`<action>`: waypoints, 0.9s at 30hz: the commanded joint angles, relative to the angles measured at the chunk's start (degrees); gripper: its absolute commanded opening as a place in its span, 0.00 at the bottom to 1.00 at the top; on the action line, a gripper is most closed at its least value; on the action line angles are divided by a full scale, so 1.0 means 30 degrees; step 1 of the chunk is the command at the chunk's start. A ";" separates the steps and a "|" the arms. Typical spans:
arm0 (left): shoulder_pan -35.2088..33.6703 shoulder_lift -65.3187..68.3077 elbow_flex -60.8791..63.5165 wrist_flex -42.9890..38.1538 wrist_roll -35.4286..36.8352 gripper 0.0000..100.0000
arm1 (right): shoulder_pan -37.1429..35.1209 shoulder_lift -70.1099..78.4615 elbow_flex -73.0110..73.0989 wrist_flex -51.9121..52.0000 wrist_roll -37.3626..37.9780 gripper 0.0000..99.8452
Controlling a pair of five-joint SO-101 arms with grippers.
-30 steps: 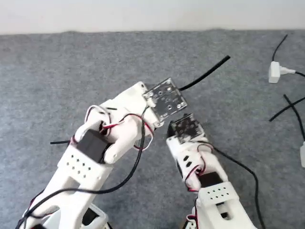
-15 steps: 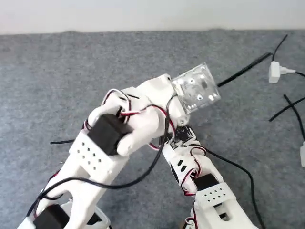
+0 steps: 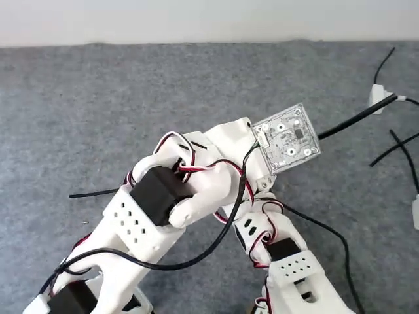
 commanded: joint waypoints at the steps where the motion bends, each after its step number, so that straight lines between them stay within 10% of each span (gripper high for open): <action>1: 0.0147 -0.0059 -0.0894 0.0469 0.0205 0.01 | 0.0864 -0.0015 -0.0293 -0.0366 0.0293 0.16; 27: 0.0147 -0.0088 -0.0952 0.2579 0.0234 0.01 | 0.2593 0.0161 -0.0557 -0.1187 0.0293 0.16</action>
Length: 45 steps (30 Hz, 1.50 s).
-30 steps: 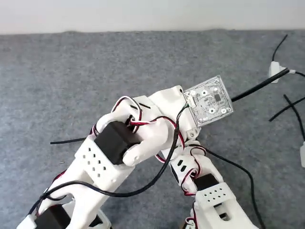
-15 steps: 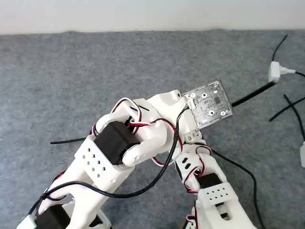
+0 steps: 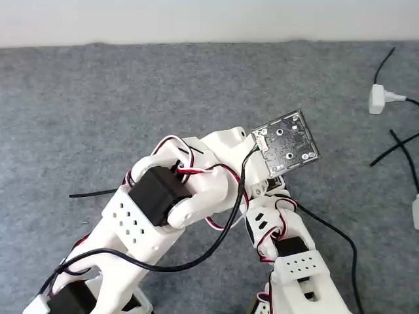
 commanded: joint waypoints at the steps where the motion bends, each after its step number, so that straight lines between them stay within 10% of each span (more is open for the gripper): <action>1: 0.0117 -0.0088 -0.0894 0.0293 0.0147 0.01 | 0.0249 0.0073 -0.0557 -0.0484 0.0234 0.16; 45: -0.4454 0.0000 -0.2300 0.0176 -0.1436 0.01 | 0.0190 0.0073 -0.0469 -0.0484 0.0234 0.16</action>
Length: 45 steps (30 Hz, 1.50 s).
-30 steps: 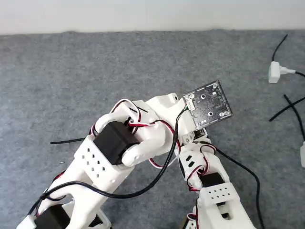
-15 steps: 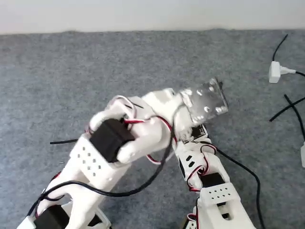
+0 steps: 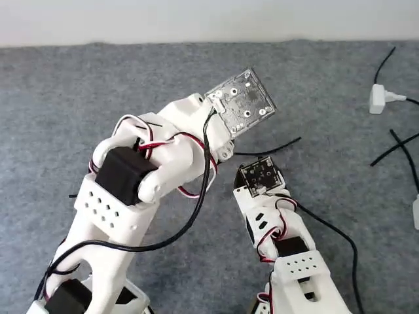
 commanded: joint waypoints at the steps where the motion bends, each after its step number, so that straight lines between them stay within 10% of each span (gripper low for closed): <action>1: -0.0176 0.0059 -0.0689 0.0029 -0.0234 0.01 | 0.0190 0.0073 -0.0469 -0.0484 0.0264 0.16; 15: -0.2637 0.0088 0.7692 -0.5421 -0.1465 0.01 | 0.0425 -0.0103 -0.0469 -0.0454 0.0264 0.16; 22: -0.3106 0.0088 1.1267 -0.7971 -0.3311 0.17 | 0.2388 -0.0132 -0.1143 -0.0308 0.0088 0.16; 31: -0.2256 0.1729 1.1267 -0.9201 -0.4513 0.18 | 0.3678 -0.0044 -0.4337 0.6901 -0.2374 0.16; 45: -0.1553 1.1429 0.6315 -0.9612 -0.8674 0.18 | 0.3853 -0.0132 -0.2110 0.4586 -0.2374 0.16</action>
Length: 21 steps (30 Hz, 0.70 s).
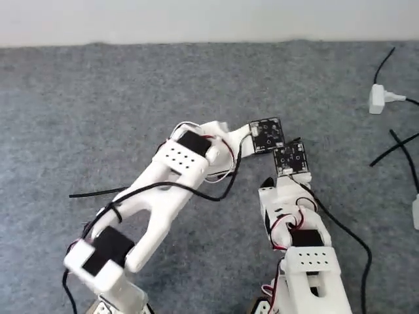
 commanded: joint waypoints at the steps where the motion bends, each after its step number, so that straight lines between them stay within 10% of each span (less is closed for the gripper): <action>1: -0.0059 0.1465 -0.0718 -0.0147 -0.1641 0.18 | 0.0073 -0.0220 -0.0440 -0.1392 -0.0088 0.16; 21: -0.0147 0.4132 -0.1861 0.0264 -0.4835 0.18 | 0.1773 -0.0249 -0.0996 -0.1304 -0.0322 0.16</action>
